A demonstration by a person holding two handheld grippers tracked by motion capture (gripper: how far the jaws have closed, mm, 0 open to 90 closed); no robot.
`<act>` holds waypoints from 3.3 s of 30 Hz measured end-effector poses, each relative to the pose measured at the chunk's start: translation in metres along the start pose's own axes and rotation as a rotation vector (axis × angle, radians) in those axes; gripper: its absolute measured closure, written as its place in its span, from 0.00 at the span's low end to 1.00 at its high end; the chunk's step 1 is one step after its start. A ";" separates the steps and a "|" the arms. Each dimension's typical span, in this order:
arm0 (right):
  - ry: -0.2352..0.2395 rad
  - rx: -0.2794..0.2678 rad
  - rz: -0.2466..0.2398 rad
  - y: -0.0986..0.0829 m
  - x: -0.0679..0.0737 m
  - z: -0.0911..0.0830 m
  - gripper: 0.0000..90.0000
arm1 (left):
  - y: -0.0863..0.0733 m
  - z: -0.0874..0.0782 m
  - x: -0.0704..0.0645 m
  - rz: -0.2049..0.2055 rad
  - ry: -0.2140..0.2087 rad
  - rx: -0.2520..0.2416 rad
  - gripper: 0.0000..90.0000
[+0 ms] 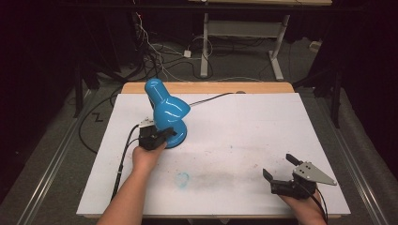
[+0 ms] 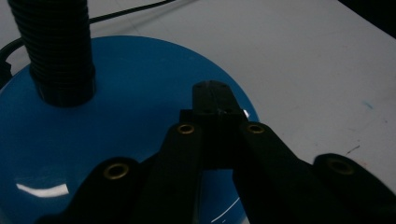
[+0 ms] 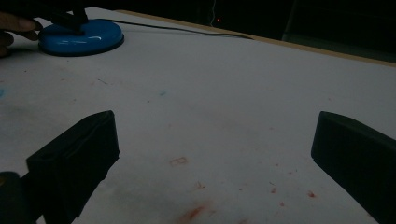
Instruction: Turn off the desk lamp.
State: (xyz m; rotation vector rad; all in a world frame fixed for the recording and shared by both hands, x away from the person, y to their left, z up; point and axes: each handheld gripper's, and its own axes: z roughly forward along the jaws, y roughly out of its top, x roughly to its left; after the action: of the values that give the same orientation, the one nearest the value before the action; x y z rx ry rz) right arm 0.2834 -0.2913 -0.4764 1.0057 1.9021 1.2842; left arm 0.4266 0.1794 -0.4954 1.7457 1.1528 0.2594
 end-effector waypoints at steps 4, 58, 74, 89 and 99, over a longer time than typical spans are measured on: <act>-0.001 0.001 -0.001 0.000 0.000 0.000 0.02 | 0.000 0.000 -0.002 0.020 0.008 0.000 0.98; -0.007 -0.009 0.013 0.001 -0.001 -0.003 0.02 | -0.041 -0.078 -0.021 0.142 0.029 0.046 0.98; -0.016 -0.007 0.015 0.001 0.000 -0.003 0.02 | -0.070 -0.116 -0.045 0.218 -0.017 0.018 0.98; -0.013 0.009 0.012 0.000 0.002 0.001 0.02 | -0.069 -0.104 -0.037 0.190 0.008 0.044 0.45; -0.018 0.007 0.018 -0.001 0.000 0.000 0.02 | -0.069 -0.103 -0.039 0.239 0.017 0.046 0.04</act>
State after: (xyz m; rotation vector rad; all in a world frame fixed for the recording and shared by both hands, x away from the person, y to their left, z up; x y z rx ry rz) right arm 0.2829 -0.2915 -0.4770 1.0367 1.8891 1.2752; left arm 0.3017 0.2156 -0.4883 1.9267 0.9677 0.3946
